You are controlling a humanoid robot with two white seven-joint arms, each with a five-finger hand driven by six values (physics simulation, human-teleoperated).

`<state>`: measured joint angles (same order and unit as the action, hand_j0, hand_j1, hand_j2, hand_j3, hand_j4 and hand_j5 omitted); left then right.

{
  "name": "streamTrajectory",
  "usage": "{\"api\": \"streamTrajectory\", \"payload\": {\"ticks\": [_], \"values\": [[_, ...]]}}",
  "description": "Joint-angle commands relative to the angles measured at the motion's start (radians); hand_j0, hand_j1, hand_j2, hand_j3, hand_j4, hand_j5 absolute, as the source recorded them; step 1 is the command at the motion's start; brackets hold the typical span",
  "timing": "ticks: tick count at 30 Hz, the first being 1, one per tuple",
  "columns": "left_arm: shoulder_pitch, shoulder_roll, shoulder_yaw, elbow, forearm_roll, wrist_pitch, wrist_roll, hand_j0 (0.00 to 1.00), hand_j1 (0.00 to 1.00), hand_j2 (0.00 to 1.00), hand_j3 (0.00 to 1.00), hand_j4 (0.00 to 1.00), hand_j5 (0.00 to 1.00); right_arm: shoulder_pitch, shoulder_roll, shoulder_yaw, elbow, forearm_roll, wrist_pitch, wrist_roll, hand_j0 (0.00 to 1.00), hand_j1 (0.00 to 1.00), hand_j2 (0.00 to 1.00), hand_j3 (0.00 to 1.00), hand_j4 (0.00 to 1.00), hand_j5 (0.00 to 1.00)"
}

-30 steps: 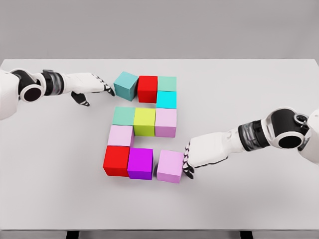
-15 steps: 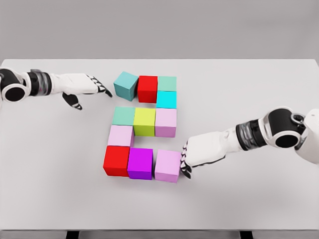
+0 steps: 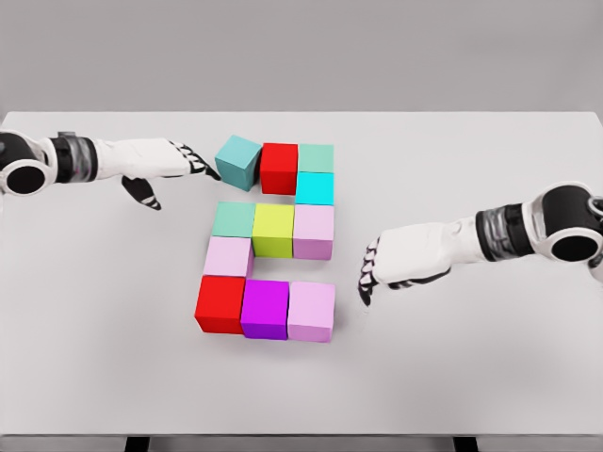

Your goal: Assemble the squares on the desktop into the number 2

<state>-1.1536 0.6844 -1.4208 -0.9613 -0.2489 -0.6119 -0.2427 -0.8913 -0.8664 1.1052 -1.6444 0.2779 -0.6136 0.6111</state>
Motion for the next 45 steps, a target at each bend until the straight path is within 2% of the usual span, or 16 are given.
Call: {"api": "streamTrajectory", "payload": {"ticks": [1,2,4,6,7,10,13,16,17,21,24,26,35,37,43,45], "values": [[0.0,0.003,0.003,-0.013,0.014,0.001,0.0,0.97,0.97,0.97,0.97,0.97,0.97,0.002,-0.092,-0.172,0.009,-0.089,0.003,0.0,1.0,1.0,1.0,1.0,1.0,1.0],[0.0,0.003,0.003,-0.013,0.016,0.001,0.0,0.97,0.97,0.97,0.97,0.97,0.97,0.017,-0.115,-0.251,0.027,-0.138,0.003,0.0,1.0,1.0,1.0,1.0,1.0,1.0],[0.0,0.0,0.003,-0.014,0.026,0.001,-0.001,0.97,0.97,0.97,0.97,0.97,0.97,0.066,-0.123,-0.388,0.046,-0.166,0.003,0.0,1.0,1.0,1.0,1.0,1.0,1.0],[0.011,0.001,0.003,-0.014,0.03,0.001,-0.003,0.97,0.97,0.97,0.97,0.97,0.97,0.135,-0.117,-0.492,0.04,-0.167,0.003,0.0,1.0,1.0,1.0,1.0,1.0,1.0],[0.012,0.0,0.003,-0.014,0.03,0.001,-0.003,0.97,0.97,0.97,0.97,0.97,0.97,0.152,-0.111,-0.509,0.041,-0.167,0.003,0.0,1.0,1.0,1.0,1.0,1.0,1.0],[0.017,-0.005,0.003,-0.014,0.031,0.001,-0.003,0.97,0.97,0.97,0.97,0.97,0.97,0.167,-0.066,-0.51,0.075,-0.166,0.003,0.0,1.0,1.0,1.0,1.0,1.0,1.0],[0.017,-0.005,0.003,-0.023,0.037,0.001,-0.003,0.97,0.97,0.97,0.97,0.97,0.97,0.176,0.0,-0.498,0.17,-0.148,0.003,0.0,1.0,1.0,1.0,1.0,1.0,1.0],[0.018,-0.006,0.003,-0.043,0.037,0.001,-0.003,0.97,0.97,0.97,0.97,0.97,0.97,0.179,0.107,-0.495,0.299,-0.062,0.003,0.0,1.0,1.0,1.0,1.0,1.0,1.0],[0.018,-0.006,0.003,-0.05,0.037,0.001,-0.003,0.97,0.97,0.97,0.97,0.97,0.97,0.187,0.125,-0.495,0.316,-0.036,0.003,0.0,1.0,1.0,1.0,1.0,1.0,1.0],[0.026,-0.002,0.003,-0.083,0.039,0.001,-0.003,0.97,0.97,0.97,0.97,0.97,0.97,0.215,0.142,-0.479,0.305,0.006,0.003,0.0,1.0,1.0,1.0,1.0,1.0,1.0],[0.026,0.0,0.003,-0.086,0.045,0.001,-0.003,0.97,0.97,0.97,0.97,0.97,0.97,0.213,0.136,-0.472,0.218,0.01,0.003,0.0,1.0,1.0,1.0,1.0,1.0,1.0],[0.026,0.0,0.003,-0.086,0.049,0.001,-0.004,0.97,0.97,0.97,0.97,0.97,0.97,0.218,0.142,-0.47,0.213,0.032,0.003,0.0,1.0,1.0,1.0,1.0,1.0,1.0],[0.032,-0.005,0.003,-0.1,0.049,0.001,-0.004,0.97,0.97,0.97,0.97,0.97,0.97,0.236,0.15,-0.481,0.225,0.061,0.003,0.0,1.0,1.0,1.0,1.0,1.0,1.0],[0.032,-0.006,0.003,-0.1,0.049,0.001,-0.004,0.97,0.97,0.97,0.97,0.97,0.97,0.236,0.187,-0.473,0.248,0.09,0.003,0.0,1.0,1.0,1.0,1.0,1.0,1.0],[0.037,-0.009,0.014,-0.099,0.049,0.001,-0.004,0.97,0.97,0.97,0.97,0.97,0.97,0.256,0.213,-0.473,0.258,0.126,0.003,0.0,1.0,1.0,1.0,1.0,1.0,1.0],[0.037,-0.009,0.016,-0.097,0.049,0.001,-0.004,0.97,0.97,0.97,0.97,0.97,0.97,0.253,0.228,-0.478,0.299,0.13,0.003,0.0,1.0,1.0,1.0,1.0,1.0,1.0]]}}
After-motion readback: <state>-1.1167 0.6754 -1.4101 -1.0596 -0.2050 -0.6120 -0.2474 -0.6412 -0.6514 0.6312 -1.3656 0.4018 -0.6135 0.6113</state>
